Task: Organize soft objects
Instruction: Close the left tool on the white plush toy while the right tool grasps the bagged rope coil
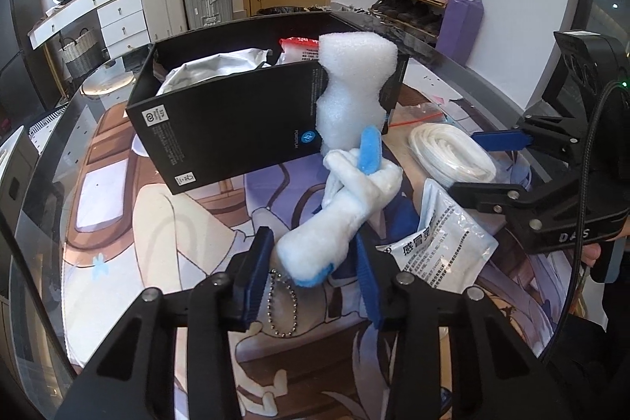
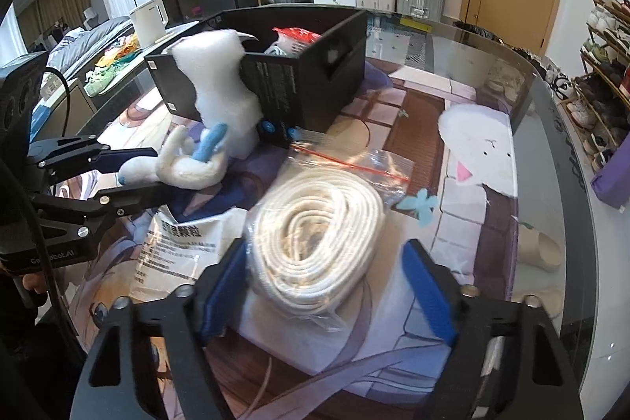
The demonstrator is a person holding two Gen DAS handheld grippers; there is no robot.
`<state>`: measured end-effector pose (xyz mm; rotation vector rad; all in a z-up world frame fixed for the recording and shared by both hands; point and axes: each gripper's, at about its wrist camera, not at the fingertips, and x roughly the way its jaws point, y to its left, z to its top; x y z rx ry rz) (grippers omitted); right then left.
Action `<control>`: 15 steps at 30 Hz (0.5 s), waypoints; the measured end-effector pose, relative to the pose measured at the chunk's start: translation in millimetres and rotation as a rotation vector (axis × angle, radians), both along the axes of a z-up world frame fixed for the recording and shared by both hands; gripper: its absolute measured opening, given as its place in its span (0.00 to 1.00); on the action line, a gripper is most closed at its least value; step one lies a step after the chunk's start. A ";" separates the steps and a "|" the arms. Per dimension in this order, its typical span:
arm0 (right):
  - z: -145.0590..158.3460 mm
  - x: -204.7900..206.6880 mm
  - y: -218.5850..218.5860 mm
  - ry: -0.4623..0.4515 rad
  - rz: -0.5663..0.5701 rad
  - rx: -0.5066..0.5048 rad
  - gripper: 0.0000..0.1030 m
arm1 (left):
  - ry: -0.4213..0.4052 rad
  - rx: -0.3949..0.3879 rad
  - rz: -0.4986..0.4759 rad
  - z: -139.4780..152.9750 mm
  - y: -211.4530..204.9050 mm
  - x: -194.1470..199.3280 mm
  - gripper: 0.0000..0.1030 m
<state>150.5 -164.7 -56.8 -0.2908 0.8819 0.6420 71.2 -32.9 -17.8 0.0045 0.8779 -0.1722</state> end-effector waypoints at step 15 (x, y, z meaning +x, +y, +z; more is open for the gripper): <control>8.9 -2.8 -3.5 -0.042 0.003 0.006 0.36 | -0.023 -0.041 -0.038 13.9 1.9 -8.1 0.30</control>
